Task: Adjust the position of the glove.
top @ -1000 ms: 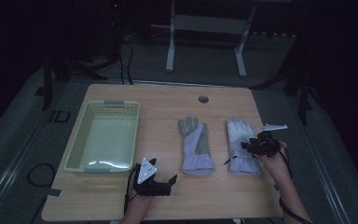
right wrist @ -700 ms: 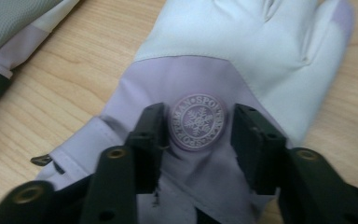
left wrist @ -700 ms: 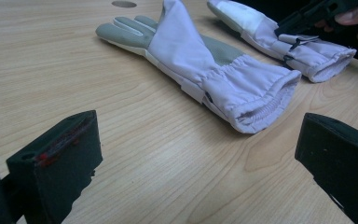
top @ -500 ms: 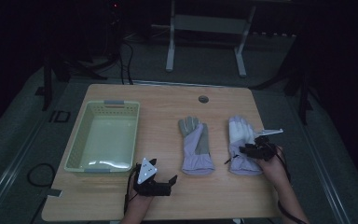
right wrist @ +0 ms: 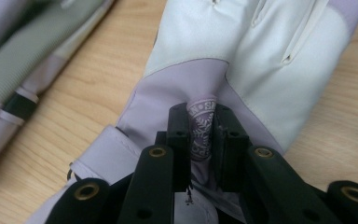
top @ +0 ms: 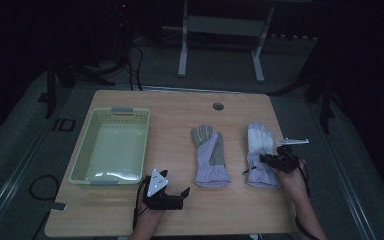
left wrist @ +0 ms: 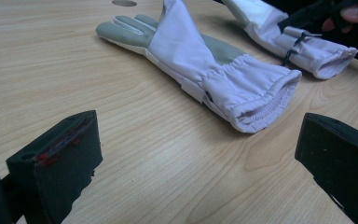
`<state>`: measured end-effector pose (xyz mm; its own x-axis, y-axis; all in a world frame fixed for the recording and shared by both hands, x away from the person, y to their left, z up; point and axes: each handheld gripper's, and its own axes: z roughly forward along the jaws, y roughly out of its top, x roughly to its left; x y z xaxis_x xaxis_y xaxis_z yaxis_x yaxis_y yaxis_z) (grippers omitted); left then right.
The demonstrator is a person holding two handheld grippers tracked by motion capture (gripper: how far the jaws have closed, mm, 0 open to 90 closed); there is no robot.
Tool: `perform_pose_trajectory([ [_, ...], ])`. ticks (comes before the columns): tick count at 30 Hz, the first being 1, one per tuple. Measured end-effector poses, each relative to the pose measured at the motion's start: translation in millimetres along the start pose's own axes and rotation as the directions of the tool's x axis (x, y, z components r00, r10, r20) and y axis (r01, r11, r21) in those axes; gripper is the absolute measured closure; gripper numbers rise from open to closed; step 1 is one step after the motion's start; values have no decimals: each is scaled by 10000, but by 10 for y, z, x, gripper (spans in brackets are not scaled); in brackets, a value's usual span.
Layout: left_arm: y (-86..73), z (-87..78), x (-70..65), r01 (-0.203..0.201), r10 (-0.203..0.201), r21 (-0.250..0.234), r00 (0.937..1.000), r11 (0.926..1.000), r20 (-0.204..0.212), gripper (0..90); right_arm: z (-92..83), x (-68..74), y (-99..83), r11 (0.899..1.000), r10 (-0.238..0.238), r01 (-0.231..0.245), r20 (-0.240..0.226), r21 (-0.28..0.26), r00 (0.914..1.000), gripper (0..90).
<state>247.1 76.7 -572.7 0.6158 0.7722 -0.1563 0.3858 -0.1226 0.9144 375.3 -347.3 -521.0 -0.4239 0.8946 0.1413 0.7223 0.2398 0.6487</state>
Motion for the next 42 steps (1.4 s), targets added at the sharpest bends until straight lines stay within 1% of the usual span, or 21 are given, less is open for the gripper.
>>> perform_pose_trajectory([
  [3,0,0,1,11,-11,14,10000,10000,-1,5,-147,12,95,9991,256,-267,-332,-321,9991,794],
  [6,0,0,0,10,-10,20,10000,10000,-7,5,-227,27,153,9986,284,-301,-387,-442,9988,794],
  [8,0,0,0,-3,3,28,10000,10000,-15,6,-334,83,243,9986,94,-108,-263,-509,9996,795],
  [9,0,1,0,9,-9,27,10000,10000,-16,6,-366,103,272,9985,111,-125,-261,-534,9996,797],
  [11,0,1,0,14,-14,26,10000,10000,-13,6,-426,142,327,9981,-104,85,-309,-602,9995,798],
  [15,0,0,0,6,-6,28,10000,10000,-13,5,-530,215,430,9976,-294,263,-468,-637,9985,800],
  [18,0,1,0,10,-10,23,10000,10000,-13,5,-585,252,477,9966,-298,253,-564,-784,9980,802],
  [20,0,0,-1,3,-3,25,10000,10000,-17,6,-655,318,548,9956,-345,265,-888,-900,9955,803],
  [22,0,0,-1,-16,16,35,10000,10000,-18,5,-694,401,599,9941,-542,449,-934,-991,9942,803],
  [23,0,0,-1,-16,16,35,10000,10000,-18,5,-694,401,599,9941,-542,449,-934,-991,9942,803],
  [24,0,0,0,-7,7,25,10000,10000,-22,5,-730,501,656,9926,-684,561,-1138,-1075,9911,803],
  [25,1,0,0,-12,12,38,10000,10000,-20,5,-741,551,682,9925,-735,600,-1285,-1061,9890,803],
  [26,1,0,0,-12,12,38,10000,10000,-20,5,-741,551,682,9925,-735,600,-1285,-1061,9890,803],
  [27,0,0,-1,-19,19,34,10000,10000,-22,5,-753,661,724,9909,-903,737,-1497,-1128,9846,803],
  [32,0,-1,2,-23,23,14,10000,10000,-19,5,-714,944,813,9884,-1253,1046,-2019,-1102,9714,803],
  [36,0,-1,1,-29,29,13,10000,10000,-15,5,-622,1164,854,9885,-1379,1213,-2089,-903,9682,803],
  [38,0,-1,1,-20,20,14,10000,10000,-11,5,-558,1269,863,9869,-1561,1444,-2013,-714,9670,803],
  [39,0,-1,0,-18,18,6,10000,10000,-3,5,-526,1313,865,9858,-1640,1532,-2010,-685,9658,802],
  [40,0,-1,0,-18,18,6,10000,10000,-3,5,-526,1313,865,9858,-1640,1532,-2010,-685,9658,802],
  [41,-1,-2,0,-16,16,1,10000,10000,-5,5,-462,1386,865,9835,-1797,1712,-2096,-580,9611,803],
  [42,-1,-2,0,-11,11,0,10000,10000,-3,5,-428,1419,865,9835,-1808,1741,-2102,-498,9608,803],
])
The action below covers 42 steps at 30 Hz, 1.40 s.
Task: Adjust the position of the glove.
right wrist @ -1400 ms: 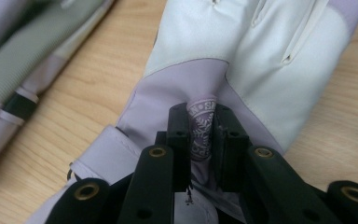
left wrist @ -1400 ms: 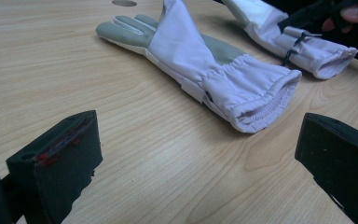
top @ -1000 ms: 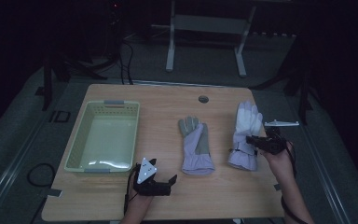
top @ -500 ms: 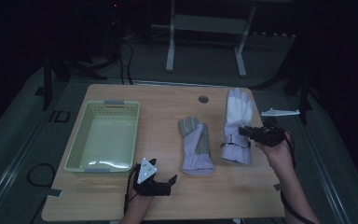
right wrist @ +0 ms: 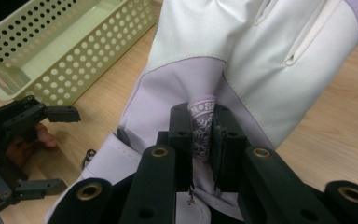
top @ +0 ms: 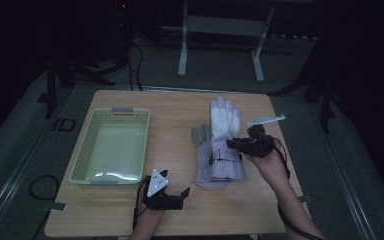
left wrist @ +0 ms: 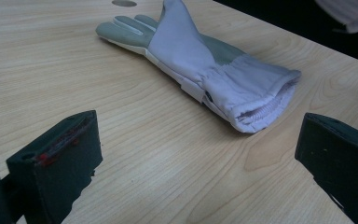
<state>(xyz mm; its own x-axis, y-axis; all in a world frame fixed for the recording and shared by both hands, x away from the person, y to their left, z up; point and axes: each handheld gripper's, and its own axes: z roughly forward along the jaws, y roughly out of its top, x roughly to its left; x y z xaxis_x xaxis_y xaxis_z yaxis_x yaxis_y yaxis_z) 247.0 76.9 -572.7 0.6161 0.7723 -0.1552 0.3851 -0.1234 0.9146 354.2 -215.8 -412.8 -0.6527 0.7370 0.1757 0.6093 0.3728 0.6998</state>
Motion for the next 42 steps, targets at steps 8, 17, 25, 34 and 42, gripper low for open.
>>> perform_pose_trajectory([
  [8,0,-1,0,13,-13,0,10000,10000,19,5,368,66,-76,9970,264,-295,442,709,9987,802],
  [17,0,-1,1,22,-22,-10,10000,10000,34,5,606,20,-133,9902,719,-788,623,1152,9955,801],
  [25,0,0,2,22,-22,-8,10000,10000,47,6,809,22,-148,9832,780,-920,929,1578,9926,797],
  [34,-1,-1,2,35,-35,-22,9999,10000,104,6,971,43,-205,9794,723,-933,1204,1792,9901,744],
  [42,-1,-3,10,9,-8,-31,9994,10000,333,5,865,35,-223,9947,41,-153,1089,1020,9940,504],
])
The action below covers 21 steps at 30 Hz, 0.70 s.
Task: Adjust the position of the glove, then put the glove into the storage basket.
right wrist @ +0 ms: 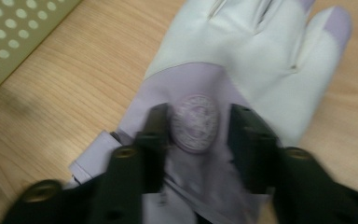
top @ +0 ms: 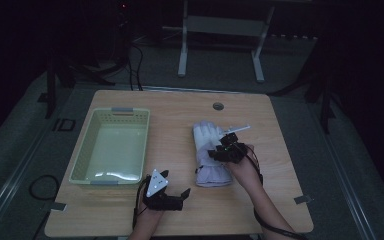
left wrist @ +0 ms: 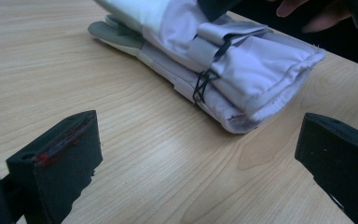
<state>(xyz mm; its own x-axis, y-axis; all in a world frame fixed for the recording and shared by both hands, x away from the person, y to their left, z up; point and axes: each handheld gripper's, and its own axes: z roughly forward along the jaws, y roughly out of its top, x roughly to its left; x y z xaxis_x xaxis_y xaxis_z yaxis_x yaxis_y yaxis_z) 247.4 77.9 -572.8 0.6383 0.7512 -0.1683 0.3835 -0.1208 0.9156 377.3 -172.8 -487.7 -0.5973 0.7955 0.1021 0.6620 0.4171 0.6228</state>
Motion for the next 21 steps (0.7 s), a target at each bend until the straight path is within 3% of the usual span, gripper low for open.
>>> perform_pose_trajectory([
  [2,1,0,9,85,-85,17,10000,10000,40,5,-37,-7,-17,9996,-176,175,-33,-230,9998,435],
  [7,9,20,16,41,-46,190,9996,9998,283,5,-169,-72,-76,9956,156,-174,-209,-916,9997,326],
  [9,14,28,22,60,-70,292,9994,9996,344,5,-222,-105,-121,9960,25,-55,-331,-895,9994,229],
  [13,28,30,52,92,-107,497,9995,9987,301,5,-271,-142,-169,9957,61,-114,-581,-918,9983,183],
  [14,37,32,62,134,-149,517,9995,9986,273,5,-320,-157,-207,9953,-234,183,-533,-956,9983,138],
  [15,50,29,74,223,-238,565,9994,9982,269,5,-320,-157,-207,9953,-234,183,-533,-956,9983,138],
  [17,79,22,101,501,-521,584,9981,9970,333,5,-378,-183,-247,9898,-519,431,-616,-1359,9967,146],
  [18,92,24,108,553,-581,634,9974,9965,432,6,-446,-212,-300,9741,-1158,1085,-259,-1982,9929,158],
  [21,136,31,102,428,-485,896,9969,9951,620,6,-501,-256,-351,9654,-1326,1266,-111,-2279,9911,158],
])
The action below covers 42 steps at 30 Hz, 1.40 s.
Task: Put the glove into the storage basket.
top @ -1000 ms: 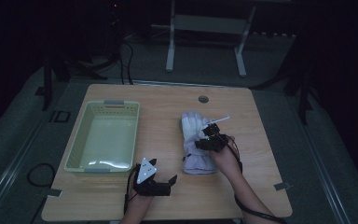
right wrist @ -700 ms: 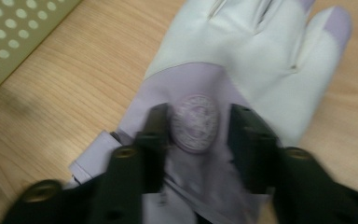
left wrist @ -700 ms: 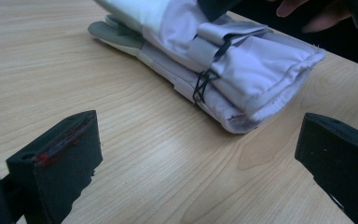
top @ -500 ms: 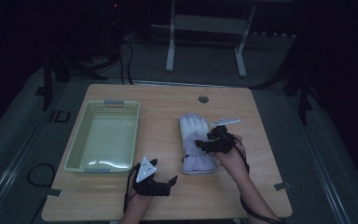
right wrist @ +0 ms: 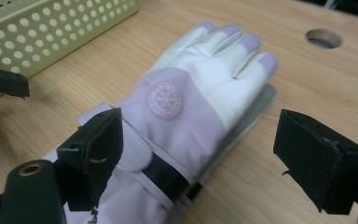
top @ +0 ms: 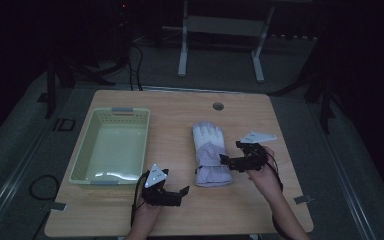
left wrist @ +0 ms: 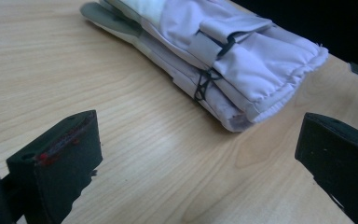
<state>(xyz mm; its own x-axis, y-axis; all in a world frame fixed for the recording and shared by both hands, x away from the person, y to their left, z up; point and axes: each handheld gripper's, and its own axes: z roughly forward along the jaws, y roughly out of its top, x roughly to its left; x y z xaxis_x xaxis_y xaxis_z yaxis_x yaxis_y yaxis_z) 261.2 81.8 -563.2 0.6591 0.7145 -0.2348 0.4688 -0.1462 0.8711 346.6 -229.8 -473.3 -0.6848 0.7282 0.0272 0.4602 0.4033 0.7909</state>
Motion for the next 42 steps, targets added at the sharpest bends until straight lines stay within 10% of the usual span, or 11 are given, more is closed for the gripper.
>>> perform_pose_trajectory([
  [8,224,85,-37,193,-233,721,9982,9972,547,6,-146,-142,-156,9989,-291,297,157,-368,9995,157],
  [14,440,205,-73,-82,27,573,9954,9983,955,5,-86,-206,-207,9974,721,-720,297,-41,9970,123],
  [20,643,405,-10,92,-145,587,9959,9982,891,6,76,-197,-151,9855,1691,-1693,222,73,9853,105],
  [30,805,551,38,772,-846,1138,9945,9905,622,20,356,-180,-88,9871,1582,-1585,145,208,9873,223],
  [31,778,543,26,931,-997,1160,9936,9889,524,144,406,-188,-108,9861,1626,-1627,62,332,9867,238],
  [42,417,670,14,2280,-2493,2622,9671,9377,509,165,564,-246,-255,9616,2651,-2588,-644,912,9621,371],
])
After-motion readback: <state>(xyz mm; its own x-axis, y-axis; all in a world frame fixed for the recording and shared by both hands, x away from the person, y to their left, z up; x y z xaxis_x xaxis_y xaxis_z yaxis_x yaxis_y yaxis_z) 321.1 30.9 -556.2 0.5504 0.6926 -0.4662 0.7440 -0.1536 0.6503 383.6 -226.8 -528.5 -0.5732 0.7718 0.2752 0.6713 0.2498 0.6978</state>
